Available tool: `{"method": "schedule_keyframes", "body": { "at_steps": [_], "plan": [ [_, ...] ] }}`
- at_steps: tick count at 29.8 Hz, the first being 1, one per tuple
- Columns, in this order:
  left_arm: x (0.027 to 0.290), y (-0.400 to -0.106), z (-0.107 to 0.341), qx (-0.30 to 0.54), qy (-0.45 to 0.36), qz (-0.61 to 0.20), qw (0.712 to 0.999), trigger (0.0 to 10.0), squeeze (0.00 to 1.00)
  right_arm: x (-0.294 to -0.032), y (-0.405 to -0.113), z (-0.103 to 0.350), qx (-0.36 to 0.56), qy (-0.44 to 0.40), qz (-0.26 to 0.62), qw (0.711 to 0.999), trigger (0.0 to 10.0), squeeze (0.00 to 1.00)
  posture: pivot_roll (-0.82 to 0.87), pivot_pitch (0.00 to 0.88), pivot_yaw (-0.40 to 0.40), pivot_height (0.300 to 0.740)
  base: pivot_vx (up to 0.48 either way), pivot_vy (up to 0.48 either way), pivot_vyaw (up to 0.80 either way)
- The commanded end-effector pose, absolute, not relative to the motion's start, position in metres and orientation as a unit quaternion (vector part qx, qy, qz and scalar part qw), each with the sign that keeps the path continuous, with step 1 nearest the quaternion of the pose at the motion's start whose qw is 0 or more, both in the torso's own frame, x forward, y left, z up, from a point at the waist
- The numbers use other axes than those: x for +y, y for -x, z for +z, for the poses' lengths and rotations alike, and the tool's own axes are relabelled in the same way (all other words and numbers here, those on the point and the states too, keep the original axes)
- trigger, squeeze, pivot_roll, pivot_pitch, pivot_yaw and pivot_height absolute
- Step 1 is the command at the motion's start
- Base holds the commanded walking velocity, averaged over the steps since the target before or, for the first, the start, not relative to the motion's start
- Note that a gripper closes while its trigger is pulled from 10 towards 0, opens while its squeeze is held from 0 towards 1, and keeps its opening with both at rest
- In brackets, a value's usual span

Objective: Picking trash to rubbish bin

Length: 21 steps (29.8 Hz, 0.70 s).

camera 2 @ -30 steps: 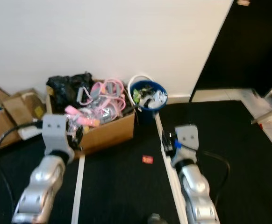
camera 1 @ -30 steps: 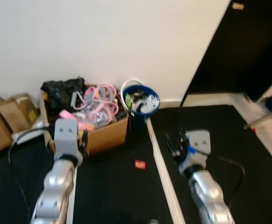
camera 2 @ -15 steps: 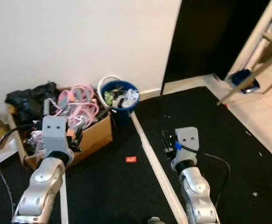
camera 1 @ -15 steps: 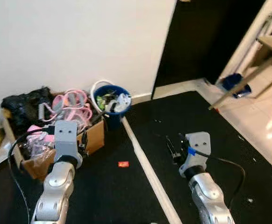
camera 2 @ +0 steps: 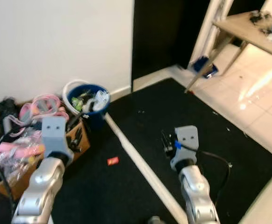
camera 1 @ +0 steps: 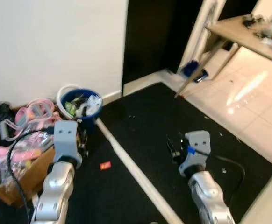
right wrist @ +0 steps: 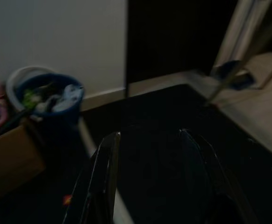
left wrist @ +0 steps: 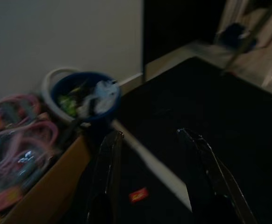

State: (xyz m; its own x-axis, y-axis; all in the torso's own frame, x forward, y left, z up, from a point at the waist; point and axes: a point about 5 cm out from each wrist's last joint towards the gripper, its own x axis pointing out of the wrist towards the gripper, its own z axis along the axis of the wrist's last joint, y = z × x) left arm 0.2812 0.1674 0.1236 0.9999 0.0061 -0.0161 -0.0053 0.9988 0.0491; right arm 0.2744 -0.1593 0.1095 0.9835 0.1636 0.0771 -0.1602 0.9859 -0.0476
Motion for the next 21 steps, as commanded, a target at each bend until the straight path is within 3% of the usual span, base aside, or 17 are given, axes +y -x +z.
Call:
{"method": "schedule_keyframes", "body": {
  "at_steps": [1,21],
  "plan": [
    [0.1662,-0.2799,0.1208,0.013,-0.023,0.003,1.000,10.0,0.00,-0.1600,-0.2720,0.1057,-0.031,0.017,0.081,0.996,10.0,0.00,-0.02,0.138,-0.024,0.740,0.000,0.000,-0.66],
    [0.1636,-0.2791,0.1196,0.015,-0.019,0.004,1.000,10.0,0.00,-0.1614,-0.2709,0.1047,-0.025,0.018,0.082,0.996,10.0,0.00,-0.02,0.156,-0.027,0.740,0.000,0.000,-0.65]
  ]
}}
